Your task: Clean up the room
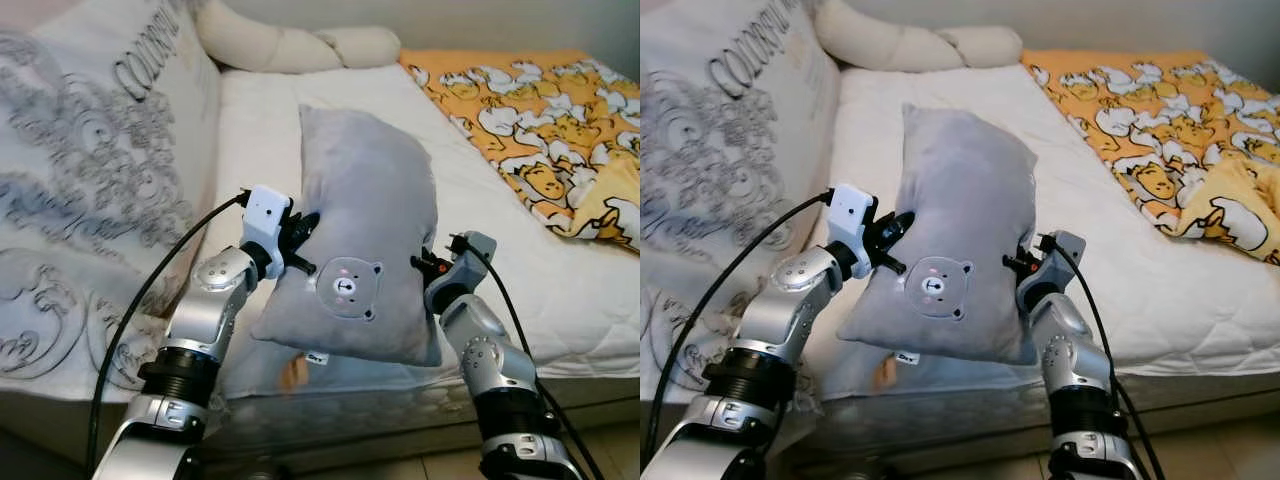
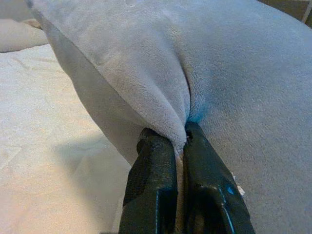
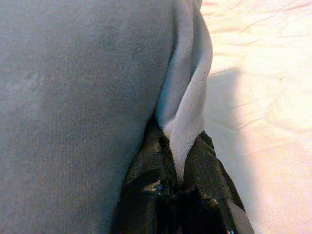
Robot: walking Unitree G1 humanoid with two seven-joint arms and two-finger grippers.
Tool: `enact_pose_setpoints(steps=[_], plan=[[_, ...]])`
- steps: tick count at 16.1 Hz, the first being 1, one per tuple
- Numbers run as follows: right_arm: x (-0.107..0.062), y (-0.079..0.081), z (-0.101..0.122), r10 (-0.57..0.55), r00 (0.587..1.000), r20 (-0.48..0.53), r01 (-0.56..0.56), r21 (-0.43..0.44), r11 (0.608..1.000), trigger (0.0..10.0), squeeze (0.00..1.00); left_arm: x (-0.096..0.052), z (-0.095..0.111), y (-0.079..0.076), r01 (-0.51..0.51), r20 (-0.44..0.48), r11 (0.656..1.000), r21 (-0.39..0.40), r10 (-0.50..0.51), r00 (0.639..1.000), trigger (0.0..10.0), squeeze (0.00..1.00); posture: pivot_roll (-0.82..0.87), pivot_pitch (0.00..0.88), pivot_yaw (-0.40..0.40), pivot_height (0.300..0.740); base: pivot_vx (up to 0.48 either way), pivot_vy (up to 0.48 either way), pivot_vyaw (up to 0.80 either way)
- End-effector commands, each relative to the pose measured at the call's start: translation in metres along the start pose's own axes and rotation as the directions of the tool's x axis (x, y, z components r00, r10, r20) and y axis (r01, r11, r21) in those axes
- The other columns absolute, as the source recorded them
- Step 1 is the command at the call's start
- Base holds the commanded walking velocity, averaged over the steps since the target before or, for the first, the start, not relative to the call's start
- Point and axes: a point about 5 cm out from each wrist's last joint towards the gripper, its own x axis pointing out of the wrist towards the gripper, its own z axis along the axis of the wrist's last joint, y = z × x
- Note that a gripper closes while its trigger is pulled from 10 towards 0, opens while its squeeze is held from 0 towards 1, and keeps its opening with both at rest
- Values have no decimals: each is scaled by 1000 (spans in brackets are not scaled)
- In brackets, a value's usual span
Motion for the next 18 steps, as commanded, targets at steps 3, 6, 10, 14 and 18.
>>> enact_pose_setpoints(steps=[3,6,10,14,18], plan=[[5,3,7,11,1000,11,-11,-35,999,10000,0,1,11,5,-34,45,999,1,34,998,10000,0,56,0,-28,740,0,0,0],[7,3,8,1,1000,4,-1,-35,999,10000,0,2,12,7,-44,44,999,-2,44,998,10000,0,56,0,-29,740,271,0,196],[11,5,8,12,1000,-5,-12,-65,998,10000,0,2,12,10,-66,41,998,-5,66,997,10000,0,58,0,-31,740,310,0,559],[14,6,8,12,1000,-7,-12,-67,998,10000,0,2,11,12,-82,38,997,-4,82,996,10000,0,59,0,-29,740,312,0,0],[11,13,-2,135,989,-59,-137,-29,990,10000,1000,2,13,18,-121,32,993,11,120,992,10000,0,59,0,-25,740,222,0,0]])
